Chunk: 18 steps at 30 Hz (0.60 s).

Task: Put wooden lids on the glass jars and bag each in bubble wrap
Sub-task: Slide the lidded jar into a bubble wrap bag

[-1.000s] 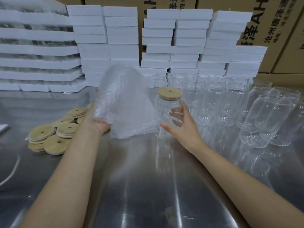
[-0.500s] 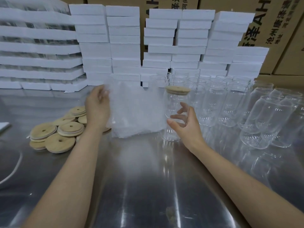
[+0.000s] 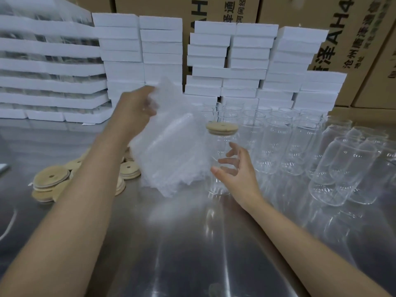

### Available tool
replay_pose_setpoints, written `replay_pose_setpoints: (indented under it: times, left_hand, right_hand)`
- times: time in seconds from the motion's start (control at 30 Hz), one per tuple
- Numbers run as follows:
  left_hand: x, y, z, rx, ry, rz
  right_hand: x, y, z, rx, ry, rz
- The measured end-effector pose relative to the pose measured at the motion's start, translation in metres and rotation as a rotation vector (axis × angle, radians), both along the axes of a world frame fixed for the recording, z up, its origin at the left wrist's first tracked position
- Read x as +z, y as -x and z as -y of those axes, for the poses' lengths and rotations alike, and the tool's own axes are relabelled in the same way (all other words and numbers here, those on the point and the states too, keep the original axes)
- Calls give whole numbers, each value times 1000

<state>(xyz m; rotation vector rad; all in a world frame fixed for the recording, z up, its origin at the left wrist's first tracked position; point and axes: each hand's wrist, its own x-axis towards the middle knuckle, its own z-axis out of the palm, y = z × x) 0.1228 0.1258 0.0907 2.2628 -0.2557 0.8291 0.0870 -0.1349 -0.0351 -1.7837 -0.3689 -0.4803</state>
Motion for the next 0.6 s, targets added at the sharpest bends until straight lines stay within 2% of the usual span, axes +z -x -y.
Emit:
replay_pose_setpoints:
  times: [0.07,0.13,0.23,0.3,0.33,0.43,0.6]
  left_hand:
    - [13,-22,13,151,-113,2]
    - [10,-30,22,327,-322,4]
    - [-20,-16,34,313,-408,230]
    - [-48,0,42,284,-401,280]
    - [-61,7,44,276,-402,230]
    - [-85,21,42,317,-462,-94]
    - [-88,34,32,139,-449,-225]
  right_hand:
    - [-1,-2,0,6,20,12]
    - [-2,-4,1,3,25,28]
    - [-3,-6,0,-1,39,42]
    - [-2,-7,0,-8,46,44]
    - [-2,-8,0,-13,51,49]
    - [-2,-6,2,-7,52,71]
    - [6,5,1,-167,114,199]
